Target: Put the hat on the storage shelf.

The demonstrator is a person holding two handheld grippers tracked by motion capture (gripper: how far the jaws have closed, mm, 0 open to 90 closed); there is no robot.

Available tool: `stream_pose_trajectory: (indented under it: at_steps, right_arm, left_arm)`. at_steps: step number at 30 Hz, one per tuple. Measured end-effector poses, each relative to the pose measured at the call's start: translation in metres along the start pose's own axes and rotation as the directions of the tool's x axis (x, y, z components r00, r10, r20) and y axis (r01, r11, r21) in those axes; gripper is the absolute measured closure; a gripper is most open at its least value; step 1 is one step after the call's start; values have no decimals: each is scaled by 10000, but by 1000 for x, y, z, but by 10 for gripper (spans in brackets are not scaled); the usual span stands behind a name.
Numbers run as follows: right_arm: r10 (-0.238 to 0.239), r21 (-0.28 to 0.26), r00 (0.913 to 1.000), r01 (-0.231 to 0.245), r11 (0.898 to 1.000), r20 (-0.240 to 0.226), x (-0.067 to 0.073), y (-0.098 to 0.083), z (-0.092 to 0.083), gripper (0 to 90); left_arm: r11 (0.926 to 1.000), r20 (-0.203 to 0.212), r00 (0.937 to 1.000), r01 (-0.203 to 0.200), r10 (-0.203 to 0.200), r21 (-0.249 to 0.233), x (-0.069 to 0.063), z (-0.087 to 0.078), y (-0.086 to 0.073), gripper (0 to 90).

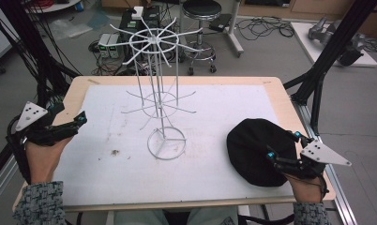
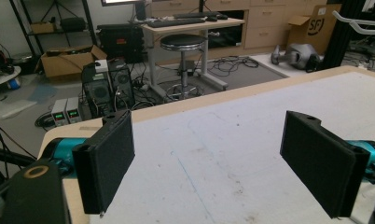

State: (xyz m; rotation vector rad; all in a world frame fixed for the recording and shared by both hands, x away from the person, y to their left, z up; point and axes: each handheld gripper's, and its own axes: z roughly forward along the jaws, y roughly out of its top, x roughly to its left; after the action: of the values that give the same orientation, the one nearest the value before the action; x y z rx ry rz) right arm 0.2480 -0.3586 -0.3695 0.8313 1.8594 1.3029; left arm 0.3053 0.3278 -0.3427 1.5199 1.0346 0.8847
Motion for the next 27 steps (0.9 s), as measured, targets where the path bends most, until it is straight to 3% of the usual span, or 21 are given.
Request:
stream_pose_trajectory:
  at_steps: [8, 12, 15, 21, 27]
  right_arm:
    - [-215, 600, 9998, 216, 9980, -24, 10, -17, 2, 158]
    - [-721, 963, 9974, 721, 9927, -42, 13, -23, 8, 169]
    - [-596, 1016, 9982, 599, 9930, -59, 12, -27, 11, 169]
    - [-965, 1525, 9953, 951, 9837, 19, 14, -34, 16, 173]
    - [-1176, 1786, 9927, 1110, 9776, 271, 13, -39, 21, 274]
  left_arm:
    - [10000, 75, 10000, -17, 17, 49, -2, 3, 0, 179]
    - [10000, 105, 9999, -54, 53, 52, -3, 5, 0, 179]
    - [9999, 137, 9999, -63, 62, 97, -3, 6, -1, 179]
    - [10000, 165, 9999, 8, -8, 18, -3, 6, -1, 179]
    - [10000, 161, 9999, -13, 12, 70, -3, 6, -1, 179]
